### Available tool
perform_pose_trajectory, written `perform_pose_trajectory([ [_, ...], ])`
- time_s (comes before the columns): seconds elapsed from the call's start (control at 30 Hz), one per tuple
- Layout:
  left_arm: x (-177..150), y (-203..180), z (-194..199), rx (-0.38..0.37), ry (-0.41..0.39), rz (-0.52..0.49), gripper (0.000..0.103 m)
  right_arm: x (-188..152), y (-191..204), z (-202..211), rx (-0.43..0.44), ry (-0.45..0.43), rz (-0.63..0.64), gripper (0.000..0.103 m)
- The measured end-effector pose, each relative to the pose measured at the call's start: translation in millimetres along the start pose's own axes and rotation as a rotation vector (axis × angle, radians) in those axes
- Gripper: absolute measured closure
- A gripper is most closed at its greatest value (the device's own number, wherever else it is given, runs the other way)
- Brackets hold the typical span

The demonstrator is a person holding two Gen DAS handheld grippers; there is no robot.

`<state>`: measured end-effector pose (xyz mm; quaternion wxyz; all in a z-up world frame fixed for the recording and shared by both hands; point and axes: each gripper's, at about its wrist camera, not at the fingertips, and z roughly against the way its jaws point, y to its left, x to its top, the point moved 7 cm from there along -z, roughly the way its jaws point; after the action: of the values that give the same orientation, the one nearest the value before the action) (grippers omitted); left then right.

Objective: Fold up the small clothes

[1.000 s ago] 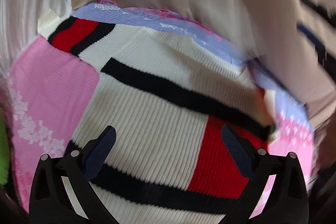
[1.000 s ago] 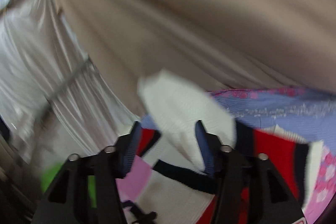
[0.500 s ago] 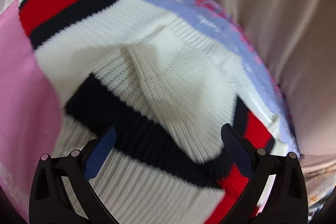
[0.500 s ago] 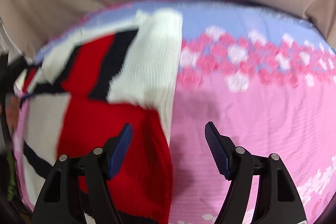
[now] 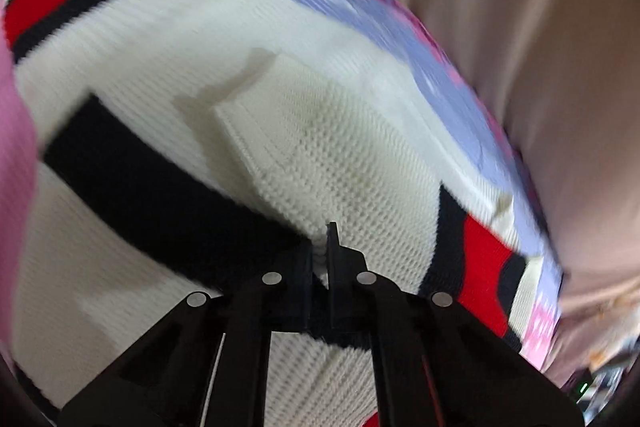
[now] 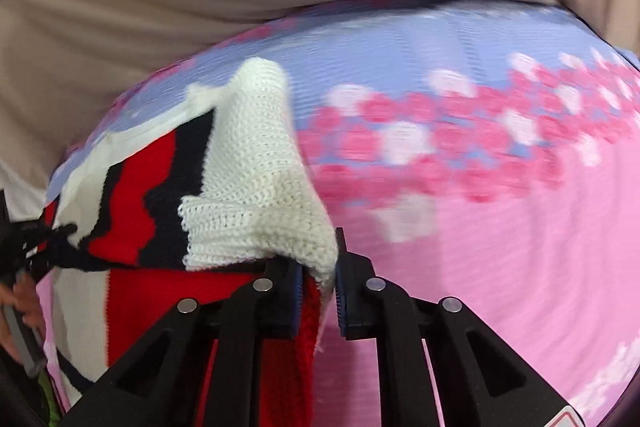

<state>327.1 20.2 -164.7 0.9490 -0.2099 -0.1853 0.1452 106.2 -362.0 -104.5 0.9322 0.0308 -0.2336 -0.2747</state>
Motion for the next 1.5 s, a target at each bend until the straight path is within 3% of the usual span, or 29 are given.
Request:
perform_pose_trajectory([
  [0.07, -9, -13, -3, 0.019, -0.028, -0.047, 0.097, 1, -16, -3, 0.011, 0.009, -0.042, 0.093],
  [0.3, -5, -4, 4, -0.051, -0.001, 0.007, 0.093, 2, -9, -18, 0.001, 0.039, -0.081, 0.089],
  [0.37, 1, 11, 21, -0.065, -0.036, 0.008, 0.092, -4, -2, -6, -0.010, 0.038, -0.046, 0.074],
  [0.43, 14, 44, 50, -0.037, -0.103, 0.011, 0.084, -17, 5, 13, -0.041, 0.017, -0.007, 0.061],
  [0.47, 23, 63, 62, -0.009, -0.133, 0.029, 0.074, -24, 10, 23, -0.045, 0.008, 0.012, 0.052],
  [0.5, 27, 80, 74, 0.013, -0.152, 0.047, 0.065, -32, 14, 30, -0.039, 0.007, 0.019, 0.049],
  [0.53, 42, 107, 87, 0.049, -0.186, 0.089, 0.063, -41, 16, 38, -0.027, 0.013, 0.021, 0.047],
  [0.67, 106, 213, 121, 0.177, -0.281, 0.272, 0.061, -78, 41, 57, 0.027, 0.062, 0.035, 0.046],
  [0.77, 146, 276, 132, 0.230, -0.316, 0.392, 0.060, -100, 66, 67, 0.078, 0.092, 0.028, 0.045],
  [0.83, 166, 304, 133, 0.270, -0.322, 0.436, 0.060, -111, 86, 69, 0.107, 0.113, 0.032, 0.042],
  [0.93, 179, 328, 126, 0.242, -0.311, 0.515, 0.062, -117, 110, 68, 0.097, 0.122, 0.100, 0.042],
  [1.03, 178, 336, 120, 0.183, -0.318, 0.594, 0.062, -97, 130, 61, 0.080, 0.089, 0.158, 0.039],
  [1.17, 178, 338, 127, 0.200, -0.315, 0.570, 0.061, -46, 172, 37, 0.104, 0.039, 0.229, 0.031],
  [1.27, 181, 334, 124, 0.212, -0.307, 0.560, 0.059, -28, 225, 3, 0.170, 0.066, 0.330, 0.031],
  [1.4, 189, 328, 114, 0.214, -0.300, 0.550, 0.052, -38, 283, -46, 0.193, 0.138, 0.474, 0.029],
  [1.43, 189, 328, 113, 0.211, -0.300, 0.548, 0.052, -40, 292, -55, 0.180, 0.141, 0.509, 0.031],
  [1.5, 196, 325, 107, 0.191, -0.301, 0.534, 0.057, -33, 302, -62, 0.141, 0.081, 0.536, 0.053],
])
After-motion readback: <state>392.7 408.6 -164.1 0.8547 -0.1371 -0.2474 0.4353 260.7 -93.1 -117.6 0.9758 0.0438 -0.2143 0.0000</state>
